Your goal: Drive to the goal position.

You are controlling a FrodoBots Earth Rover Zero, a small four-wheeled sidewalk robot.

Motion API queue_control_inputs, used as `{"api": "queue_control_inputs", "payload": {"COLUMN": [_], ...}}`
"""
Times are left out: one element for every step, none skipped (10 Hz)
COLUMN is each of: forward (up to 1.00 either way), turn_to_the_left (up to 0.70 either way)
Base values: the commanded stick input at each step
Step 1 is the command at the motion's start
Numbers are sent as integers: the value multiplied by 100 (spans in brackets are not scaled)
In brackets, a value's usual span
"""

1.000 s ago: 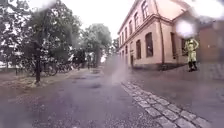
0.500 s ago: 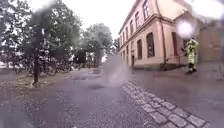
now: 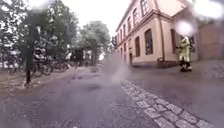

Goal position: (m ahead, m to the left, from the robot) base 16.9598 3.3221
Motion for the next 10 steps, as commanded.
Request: {"api": "queue_control_inputs", "payload": {"forward": [70, 70, 70, 70, 70, 70, 70, 70, 70, 70], "turn_to_the_left": [0, 0, 0, 0, 0, 0, 0, 0, 0, 0]}}
